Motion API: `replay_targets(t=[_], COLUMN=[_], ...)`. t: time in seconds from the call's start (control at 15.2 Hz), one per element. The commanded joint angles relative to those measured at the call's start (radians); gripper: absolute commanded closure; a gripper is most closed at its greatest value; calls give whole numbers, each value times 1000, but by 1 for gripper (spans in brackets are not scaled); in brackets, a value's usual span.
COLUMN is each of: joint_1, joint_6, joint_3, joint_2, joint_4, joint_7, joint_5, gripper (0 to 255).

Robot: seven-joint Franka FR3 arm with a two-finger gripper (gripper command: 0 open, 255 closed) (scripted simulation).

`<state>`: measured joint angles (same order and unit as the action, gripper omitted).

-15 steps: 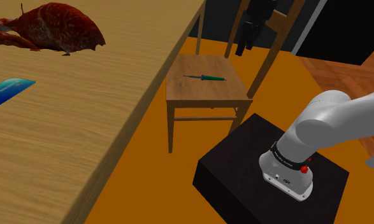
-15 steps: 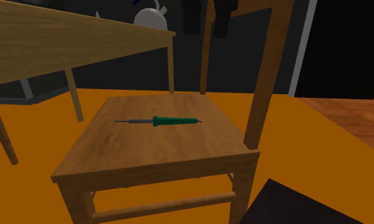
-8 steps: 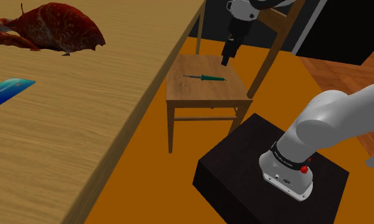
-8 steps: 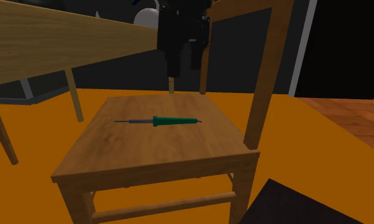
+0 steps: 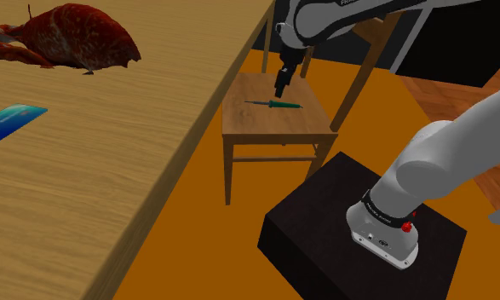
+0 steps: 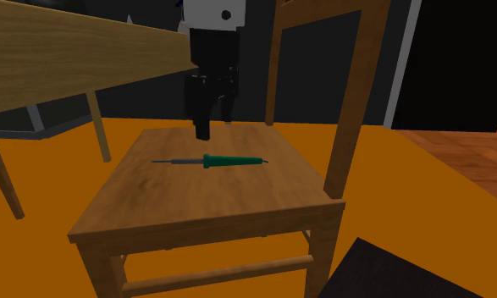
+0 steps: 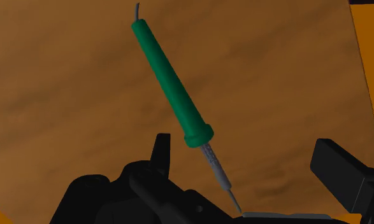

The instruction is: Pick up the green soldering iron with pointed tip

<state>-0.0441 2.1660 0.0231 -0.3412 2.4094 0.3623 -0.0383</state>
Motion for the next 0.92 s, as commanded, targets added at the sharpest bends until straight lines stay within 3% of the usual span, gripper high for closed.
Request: replay_targets(t=[0.0,0.2,0.86], joint_1=[-1,-3,-2], joint_6=[66,152,260], joint_3=[4,6,7], joint_2=[72,184,245], joint_4=[-19,-62,-14], joint_7=[29,64,58], joint_5=[-13,-32,-37], gripper=[0,0,0])
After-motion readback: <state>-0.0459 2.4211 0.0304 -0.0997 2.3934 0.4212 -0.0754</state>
